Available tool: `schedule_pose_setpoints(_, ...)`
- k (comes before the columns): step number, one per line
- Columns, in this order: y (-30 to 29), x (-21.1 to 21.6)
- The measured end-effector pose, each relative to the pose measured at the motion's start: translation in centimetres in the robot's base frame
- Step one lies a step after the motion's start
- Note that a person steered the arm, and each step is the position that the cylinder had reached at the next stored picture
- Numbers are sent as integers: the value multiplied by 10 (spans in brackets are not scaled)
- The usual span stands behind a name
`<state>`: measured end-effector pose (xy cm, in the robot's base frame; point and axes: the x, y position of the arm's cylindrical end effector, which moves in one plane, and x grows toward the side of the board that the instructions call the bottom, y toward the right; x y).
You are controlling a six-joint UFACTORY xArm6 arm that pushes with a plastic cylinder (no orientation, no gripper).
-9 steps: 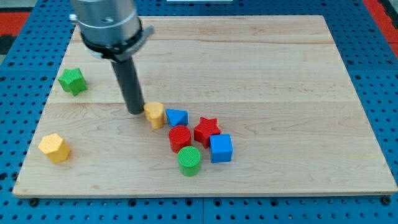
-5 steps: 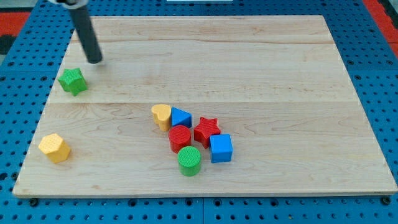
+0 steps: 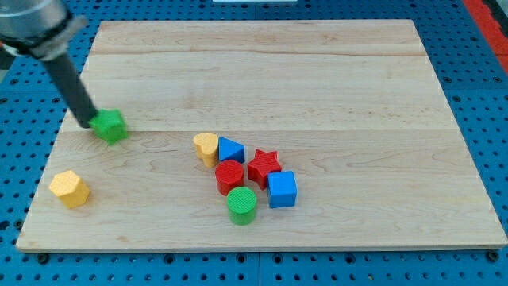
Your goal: Push the green star into the yellow heart
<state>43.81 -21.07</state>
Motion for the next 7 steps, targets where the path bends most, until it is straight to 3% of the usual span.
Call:
schedule_pose_setpoints(1, 76, 4)
schedule_pose_setpoints(2, 113, 16)
schedule_pose_setpoints(4, 134, 55)
schedule_pose_setpoints(5, 49, 46)
schedule_pose_setpoints(6, 8, 81)
schedule_pose_setpoints(7, -35, 80)
